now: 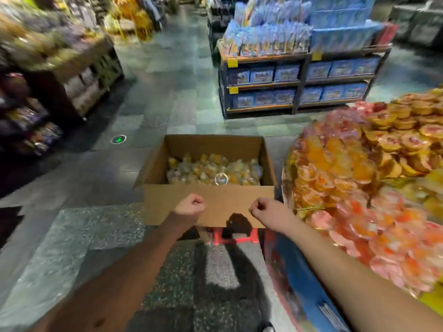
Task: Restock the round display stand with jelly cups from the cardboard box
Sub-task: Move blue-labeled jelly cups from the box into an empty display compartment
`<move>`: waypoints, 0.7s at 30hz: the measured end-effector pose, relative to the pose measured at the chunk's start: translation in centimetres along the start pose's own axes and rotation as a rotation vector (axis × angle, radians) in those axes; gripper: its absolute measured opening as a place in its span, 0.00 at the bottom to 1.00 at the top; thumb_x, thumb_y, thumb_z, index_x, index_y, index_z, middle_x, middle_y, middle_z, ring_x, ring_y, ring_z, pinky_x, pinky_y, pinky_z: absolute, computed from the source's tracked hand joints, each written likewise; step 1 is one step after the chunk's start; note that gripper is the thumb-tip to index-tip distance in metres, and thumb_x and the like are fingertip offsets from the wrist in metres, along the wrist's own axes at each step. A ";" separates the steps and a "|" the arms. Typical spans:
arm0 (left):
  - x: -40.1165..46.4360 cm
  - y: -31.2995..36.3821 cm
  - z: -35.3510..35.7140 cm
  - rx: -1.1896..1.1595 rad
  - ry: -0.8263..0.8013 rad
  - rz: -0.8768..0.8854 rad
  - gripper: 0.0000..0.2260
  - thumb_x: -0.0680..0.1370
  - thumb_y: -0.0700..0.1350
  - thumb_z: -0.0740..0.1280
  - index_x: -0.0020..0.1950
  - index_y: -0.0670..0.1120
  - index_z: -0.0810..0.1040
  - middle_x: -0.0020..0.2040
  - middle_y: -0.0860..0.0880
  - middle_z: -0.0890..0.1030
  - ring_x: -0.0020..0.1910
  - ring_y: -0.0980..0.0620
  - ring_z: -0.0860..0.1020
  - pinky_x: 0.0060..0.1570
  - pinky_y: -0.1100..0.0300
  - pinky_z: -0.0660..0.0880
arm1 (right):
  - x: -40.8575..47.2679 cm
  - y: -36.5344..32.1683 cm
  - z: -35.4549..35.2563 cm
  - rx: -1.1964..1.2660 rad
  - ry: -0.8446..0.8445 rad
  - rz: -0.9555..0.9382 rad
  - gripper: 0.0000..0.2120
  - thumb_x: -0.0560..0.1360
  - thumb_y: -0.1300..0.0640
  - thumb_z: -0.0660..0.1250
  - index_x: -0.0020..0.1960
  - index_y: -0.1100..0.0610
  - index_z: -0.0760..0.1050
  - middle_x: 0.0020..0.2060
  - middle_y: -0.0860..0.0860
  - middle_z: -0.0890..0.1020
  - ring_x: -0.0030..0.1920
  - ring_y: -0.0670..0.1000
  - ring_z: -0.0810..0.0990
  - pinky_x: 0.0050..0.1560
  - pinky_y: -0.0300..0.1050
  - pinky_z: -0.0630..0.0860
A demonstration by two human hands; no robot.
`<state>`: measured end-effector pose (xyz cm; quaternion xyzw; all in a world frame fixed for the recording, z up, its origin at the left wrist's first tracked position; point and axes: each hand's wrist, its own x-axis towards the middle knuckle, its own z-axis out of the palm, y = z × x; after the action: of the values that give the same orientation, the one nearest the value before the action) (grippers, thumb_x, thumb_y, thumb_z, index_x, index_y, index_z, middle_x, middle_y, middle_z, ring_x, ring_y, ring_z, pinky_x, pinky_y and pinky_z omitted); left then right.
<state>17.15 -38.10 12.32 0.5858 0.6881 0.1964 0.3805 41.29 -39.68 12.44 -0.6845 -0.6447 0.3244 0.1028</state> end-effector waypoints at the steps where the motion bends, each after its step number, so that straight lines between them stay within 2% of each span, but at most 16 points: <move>1: 0.9 -0.7 -0.6 0.038 -0.014 -0.037 0.03 0.79 0.50 0.64 0.46 0.54 0.76 0.46 0.53 0.77 0.47 0.52 0.76 0.48 0.58 0.75 | 1.7 -0.4 0.7 -0.004 -0.021 -0.001 0.14 0.80 0.48 0.58 0.53 0.56 0.78 0.53 0.57 0.83 0.57 0.59 0.80 0.55 0.49 0.75; 3: 3.7 -2.6 -1.2 0.152 -0.051 -0.099 0.10 0.75 0.61 0.62 0.49 0.57 0.76 0.47 0.53 0.78 0.47 0.52 0.77 0.48 0.54 0.74 | 5.0 -1.2 1.9 -0.019 -0.065 -0.002 0.14 0.80 0.48 0.58 0.53 0.55 0.78 0.53 0.56 0.83 0.56 0.58 0.80 0.54 0.48 0.75; 5: 6.7 -3.6 -1.9 0.283 -0.005 -0.109 0.20 0.70 0.69 0.57 0.52 0.59 0.77 0.46 0.54 0.79 0.44 0.53 0.78 0.49 0.51 0.76 | 8.3 -1.5 2.8 -0.026 -0.103 0.004 0.12 0.81 0.50 0.58 0.53 0.54 0.77 0.52 0.56 0.83 0.54 0.57 0.80 0.49 0.44 0.72; 6: 8.1 -3.8 -2.3 0.326 0.017 -0.085 0.20 0.71 0.69 0.57 0.52 0.59 0.77 0.45 0.55 0.79 0.42 0.54 0.77 0.46 0.53 0.76 | 10.0 -1.6 3.1 -0.027 -0.112 0.009 0.12 0.81 0.50 0.58 0.53 0.55 0.76 0.51 0.56 0.83 0.53 0.57 0.80 0.46 0.43 0.70; 8: 11.3 -3.1 -3.0 0.283 -0.010 -0.072 0.11 0.78 0.59 0.62 0.53 0.55 0.78 0.45 0.54 0.79 0.41 0.57 0.75 0.40 0.61 0.72 | 14.5 -1.7 3.7 -0.033 -0.124 0.013 0.12 0.82 0.50 0.57 0.54 0.54 0.76 0.46 0.55 0.83 0.48 0.55 0.81 0.41 0.42 0.69; 10: 15.9 -2.7 -3.2 0.176 -0.072 -0.121 0.08 0.81 0.50 0.63 0.56 0.48 0.77 0.48 0.50 0.78 0.44 0.55 0.76 0.40 0.61 0.71 | 19.7 -1.6 4.1 -0.031 -0.134 0.014 0.11 0.82 0.50 0.57 0.55 0.54 0.75 0.41 0.52 0.80 0.42 0.53 0.79 0.37 0.42 0.69; 14: 25.3 -2.0 -2.7 0.166 -0.097 -0.155 0.07 0.80 0.48 0.63 0.56 0.48 0.76 0.50 0.50 0.78 0.47 0.53 0.77 0.45 0.58 0.75 | 29.4 -0.6 3.9 -0.078 -0.181 0.070 0.13 0.82 0.51 0.59 0.60 0.57 0.74 0.47 0.55 0.80 0.48 0.57 0.79 0.44 0.43 0.70; 18: 33.4 -1.4 -0.6 0.217 -0.149 -0.190 0.10 0.80 0.49 0.64 0.60 0.49 0.76 0.52 0.53 0.76 0.50 0.53 0.75 0.47 0.58 0.74 | 36.7 1.6 4.1 -0.093 -0.261 0.153 0.13 0.80 0.51 0.60 0.61 0.55 0.75 0.46 0.53 0.81 0.41 0.53 0.79 0.35 0.43 0.72; 19: 35.2 -1.6 0.2 0.231 -0.165 -0.201 0.12 0.80 0.49 0.64 0.61 0.49 0.76 0.54 0.52 0.76 0.51 0.53 0.75 0.47 0.58 0.74 | 38.3 2.0 4.2 -0.101 -0.281 0.175 0.13 0.80 0.50 0.60 0.61 0.55 0.75 0.48 0.53 0.81 0.42 0.52 0.79 0.36 0.43 0.73; 21: 38.6 -2.0 1.8 0.258 -0.208 -0.219 0.16 0.79 0.50 0.64 0.66 0.48 0.74 0.60 0.50 0.76 0.53 0.51 0.76 0.50 0.56 0.76 | 41.2 2.9 4.8 -0.148 -0.309 0.201 0.15 0.80 0.50 0.61 0.64 0.55 0.75 0.54 0.54 0.80 0.50 0.54 0.79 0.45 0.47 0.78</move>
<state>16.29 -1.98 -1.58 0.5686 0.7240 0.0025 0.3905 39.16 -2.32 -5.64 -0.6933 -0.6031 0.3861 -0.0807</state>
